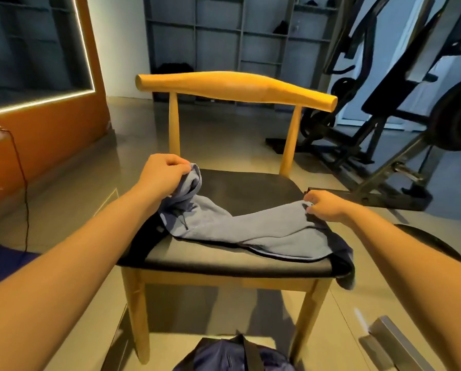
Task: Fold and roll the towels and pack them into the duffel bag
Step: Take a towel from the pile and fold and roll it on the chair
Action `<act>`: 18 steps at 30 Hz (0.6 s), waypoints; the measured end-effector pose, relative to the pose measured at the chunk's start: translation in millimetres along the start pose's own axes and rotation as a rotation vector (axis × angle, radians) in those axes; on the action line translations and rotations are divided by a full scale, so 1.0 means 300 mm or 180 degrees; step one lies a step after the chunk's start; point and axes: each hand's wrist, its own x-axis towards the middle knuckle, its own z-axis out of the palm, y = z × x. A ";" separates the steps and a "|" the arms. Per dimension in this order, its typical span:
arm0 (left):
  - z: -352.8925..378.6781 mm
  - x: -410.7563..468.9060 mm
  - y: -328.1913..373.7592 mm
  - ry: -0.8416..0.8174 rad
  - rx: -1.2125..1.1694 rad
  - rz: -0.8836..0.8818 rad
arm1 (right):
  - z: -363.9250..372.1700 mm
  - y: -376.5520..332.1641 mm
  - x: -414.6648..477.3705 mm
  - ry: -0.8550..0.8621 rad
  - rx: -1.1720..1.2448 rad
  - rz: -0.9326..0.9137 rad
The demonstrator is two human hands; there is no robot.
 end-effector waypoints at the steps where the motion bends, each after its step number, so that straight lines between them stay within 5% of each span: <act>1: 0.001 0.000 0.003 -0.0017 -0.0029 -0.0021 | 0.006 0.011 0.014 0.0028 0.0057 0.0089; 7: 0.000 -0.012 0.002 -0.0253 -0.0298 -0.0225 | 0.040 0.063 0.086 -0.0059 0.0923 0.0871; 18: 0.011 0.013 0.026 -0.0235 -0.0531 -0.0415 | 0.007 0.033 0.098 0.0571 0.0797 0.0807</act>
